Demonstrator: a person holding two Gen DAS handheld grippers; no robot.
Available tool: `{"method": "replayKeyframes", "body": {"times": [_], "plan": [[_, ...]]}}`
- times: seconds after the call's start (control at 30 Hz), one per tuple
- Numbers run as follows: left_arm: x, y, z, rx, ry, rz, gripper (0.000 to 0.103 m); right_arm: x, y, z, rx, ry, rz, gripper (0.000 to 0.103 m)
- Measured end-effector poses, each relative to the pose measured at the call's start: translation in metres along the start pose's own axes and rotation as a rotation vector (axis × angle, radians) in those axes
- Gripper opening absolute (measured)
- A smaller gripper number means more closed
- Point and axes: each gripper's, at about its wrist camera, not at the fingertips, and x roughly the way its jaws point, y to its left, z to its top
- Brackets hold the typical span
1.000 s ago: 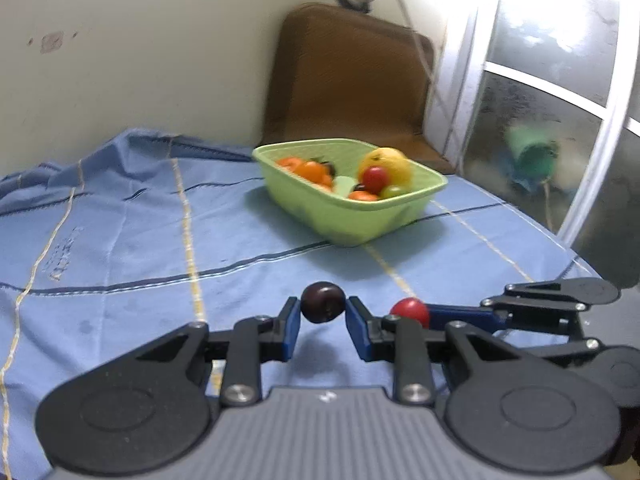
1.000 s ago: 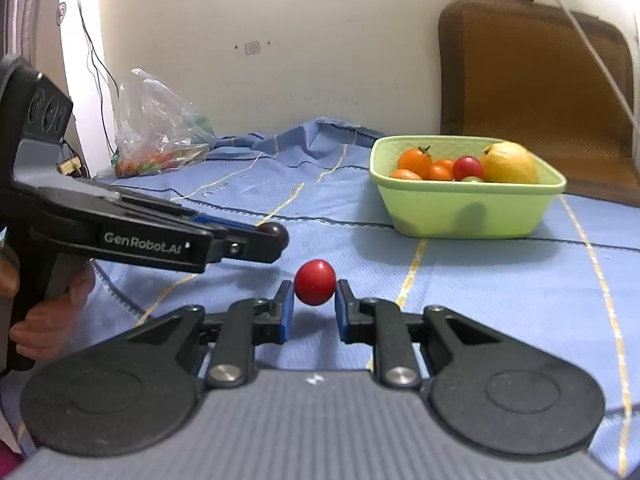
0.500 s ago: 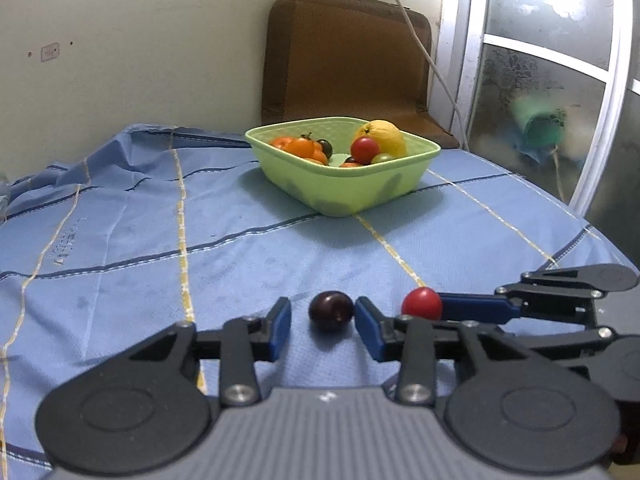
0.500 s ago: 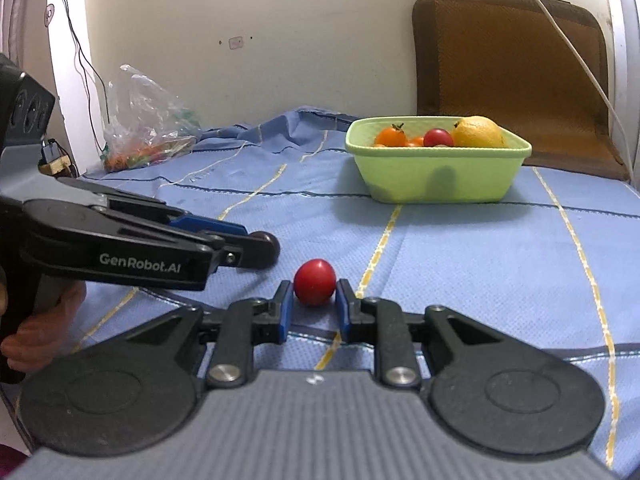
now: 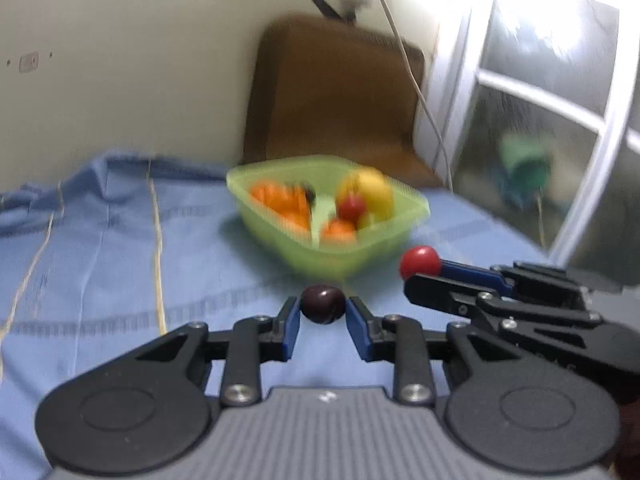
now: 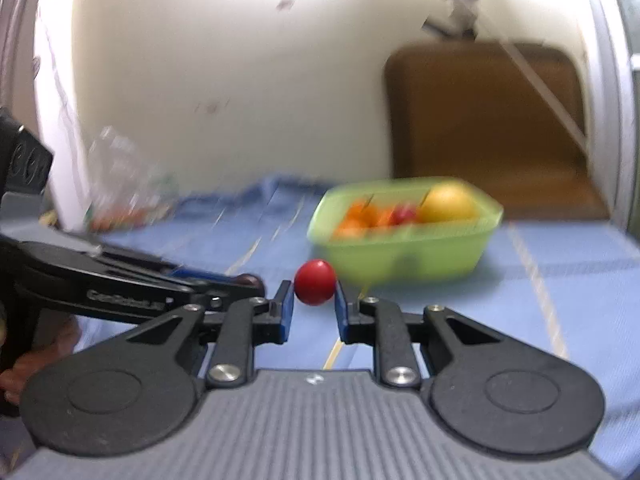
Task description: Organize fruits
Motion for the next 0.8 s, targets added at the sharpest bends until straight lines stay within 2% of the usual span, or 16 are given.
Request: {"method": "replayKeyframes", "body": {"times": [0.13, 0.23, 0.27, 0.3, 0.33, 0.37, 0.47, 0.6, 0.67, 0.8], "plan": [[0.028, 0.005, 0.039, -0.028, -0.039, -0.007, 0.027, 0.028, -0.018, 0.026, -0.002, -0.060, -0.033, 0.025], [0.058, 0.008, 0.056, -0.039, -0.016, -0.002, 0.031, 0.055, -0.023, 0.032, -0.035, -0.036, -0.020, 0.026], [0.069, 0.010, 0.059, -0.045, 0.001, 0.005, 0.037, 0.061, -0.023, 0.031, -0.052, -0.029, -0.019, 0.029], [0.075, 0.012, 0.060, -0.051, 0.011, 0.017, 0.038, 0.067, -0.024, 0.029, -0.064, -0.024, -0.030, 0.032], [0.081, 0.014, 0.062, -0.059, 0.019, 0.023, 0.039, 0.069, -0.025, 0.025, -0.057, -0.035, -0.042, 0.040], [0.085, 0.017, 0.061, -0.071, 0.025, 0.016, 0.039, 0.067, -0.027, 0.021, -0.041, -0.050, -0.043, 0.042], [0.084, 0.026, 0.061, -0.115, 0.015, 0.012, 0.039, 0.056, -0.035, 0.020, -0.006, -0.098, -0.040, 0.042], [0.059, 0.043, 0.057, -0.203, -0.023, 0.018, 0.040, 0.041, -0.047, 0.021, 0.066, -0.165, -0.080, 0.042], [0.043, 0.043, 0.048, -0.206, -0.030, 0.066, 0.050, 0.034, -0.056, 0.020, 0.125, -0.191, -0.108, 0.042], [0.015, 0.034, 0.017, -0.165, -0.021, 0.181, 0.054, 0.024, -0.066, 0.014, 0.240, -0.166, -0.153, 0.042]]}}
